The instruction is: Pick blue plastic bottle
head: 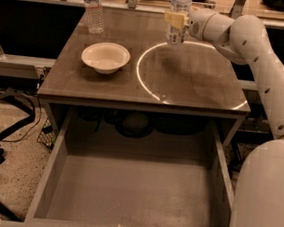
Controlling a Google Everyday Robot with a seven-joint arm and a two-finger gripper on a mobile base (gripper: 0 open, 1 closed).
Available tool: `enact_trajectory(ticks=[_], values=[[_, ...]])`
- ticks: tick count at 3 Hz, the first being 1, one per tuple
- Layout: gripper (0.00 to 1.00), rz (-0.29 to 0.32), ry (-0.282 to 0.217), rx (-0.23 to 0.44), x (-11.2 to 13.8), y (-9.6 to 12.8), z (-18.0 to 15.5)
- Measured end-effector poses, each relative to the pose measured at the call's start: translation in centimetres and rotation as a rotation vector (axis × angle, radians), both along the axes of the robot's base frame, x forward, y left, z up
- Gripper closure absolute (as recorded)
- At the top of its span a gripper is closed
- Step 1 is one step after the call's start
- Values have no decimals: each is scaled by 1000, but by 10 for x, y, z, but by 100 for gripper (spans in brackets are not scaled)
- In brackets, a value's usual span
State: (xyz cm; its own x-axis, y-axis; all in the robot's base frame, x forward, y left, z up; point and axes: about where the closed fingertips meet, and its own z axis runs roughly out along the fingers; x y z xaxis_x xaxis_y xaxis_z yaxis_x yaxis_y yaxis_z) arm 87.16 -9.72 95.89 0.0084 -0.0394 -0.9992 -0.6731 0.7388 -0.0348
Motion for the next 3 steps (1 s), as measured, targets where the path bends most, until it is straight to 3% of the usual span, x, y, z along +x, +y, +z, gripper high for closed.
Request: enact_trajectory(ticks=[1, 2, 3], values=[[100, -56, -45, -51, -11, -11, 65], [100, -86, -72, -79, -20, -16, 103], [100, -90, -73, -81, -20, -18, 105]])
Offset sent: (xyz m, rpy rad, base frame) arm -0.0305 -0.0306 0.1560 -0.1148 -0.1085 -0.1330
